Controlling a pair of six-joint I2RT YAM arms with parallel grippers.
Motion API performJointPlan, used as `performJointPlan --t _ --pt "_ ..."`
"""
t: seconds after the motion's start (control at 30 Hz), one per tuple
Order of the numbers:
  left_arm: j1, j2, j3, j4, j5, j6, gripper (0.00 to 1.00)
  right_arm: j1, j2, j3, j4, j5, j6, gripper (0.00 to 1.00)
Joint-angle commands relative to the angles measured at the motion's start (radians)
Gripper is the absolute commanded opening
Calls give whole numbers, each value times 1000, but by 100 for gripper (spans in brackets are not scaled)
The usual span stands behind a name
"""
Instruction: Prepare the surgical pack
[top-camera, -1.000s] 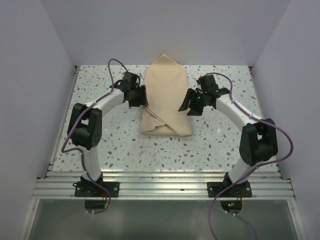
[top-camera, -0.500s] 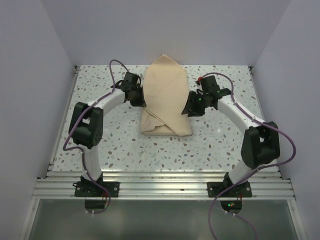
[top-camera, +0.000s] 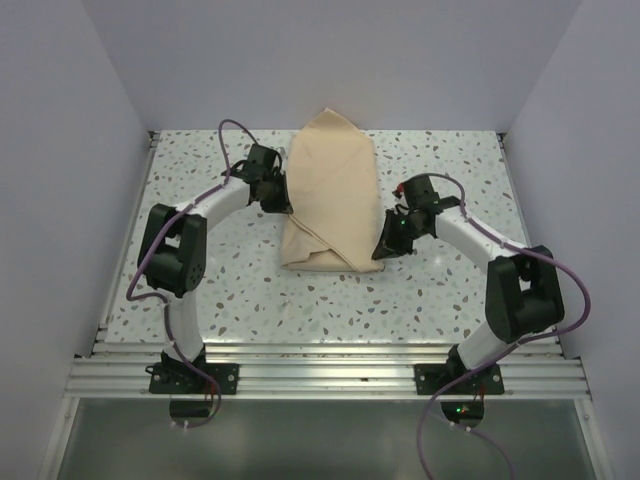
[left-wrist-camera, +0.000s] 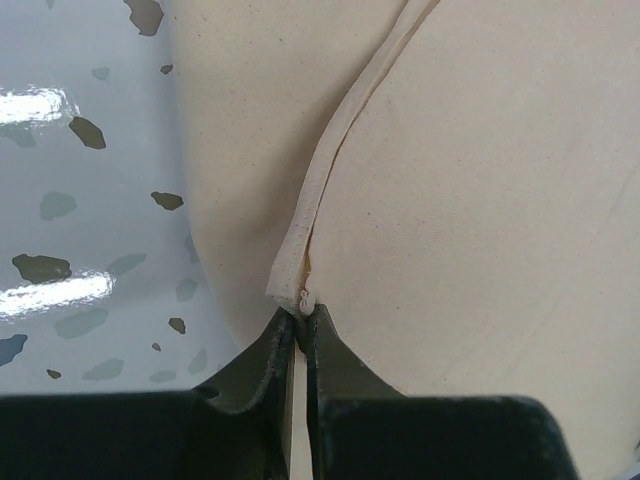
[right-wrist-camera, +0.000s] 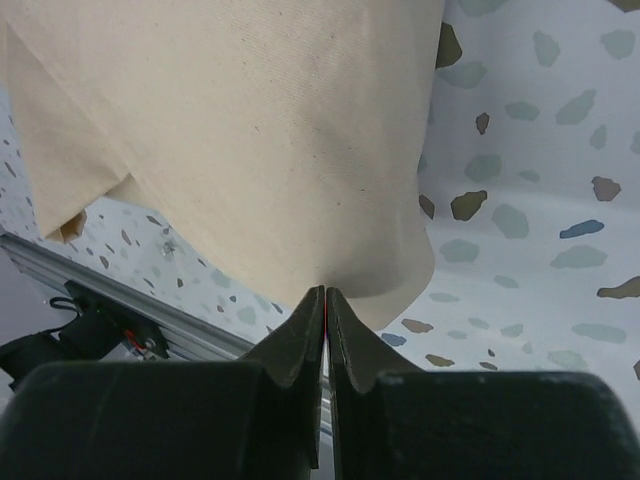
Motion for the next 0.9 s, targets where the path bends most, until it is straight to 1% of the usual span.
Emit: performJointPlan --t 0.0,0.13,0.23,0.3,0.37,0.4,0.43,0.5,0.53,0.63,0.73,0.8,0.83,0.87 --pt "18 37 16 27 -36 1 0 -4 -4 -24 60 -74 23 6" --pt "16 28 -1 41 -32 -5 0 -4 55 -15 86 -82 25 5" --pt "16 26 -9 43 -33 -5 0 -4 98 37 14 -48 10 2" --pt "16 25 -9 43 -35 -5 0 -1 82 63 1 -37 -9 2" --pt "16 25 -7 44 -35 -5 0 8 64 79 8 -42 -16 8" --pt "16 23 -6 46 -36 -5 0 20 61 108 11 -57 -26 16" --pt "16 23 -4 47 -38 -5 0 20 64 126 9 -62 -26 20" --pt "16 25 1 46 -39 -5 0 60 84 187 5 -71 -38 26" --pt "16 25 2 46 -42 -4 0 72 93 205 11 -86 -38 33" --pt "18 22 11 41 -45 0 0 126 146 248 60 -160 17 43" --pt "18 22 34 23 -53 10 0 149 193 286 86 -191 49 49" --pt "16 20 50 12 -58 18 0 172 211 310 92 -185 66 53" --pt "16 19 63 0 -61 21 0 180 213 317 90 -179 66 58" --pt "16 19 70 -3 -62 23 0 198 217 326 86 -159 63 59"
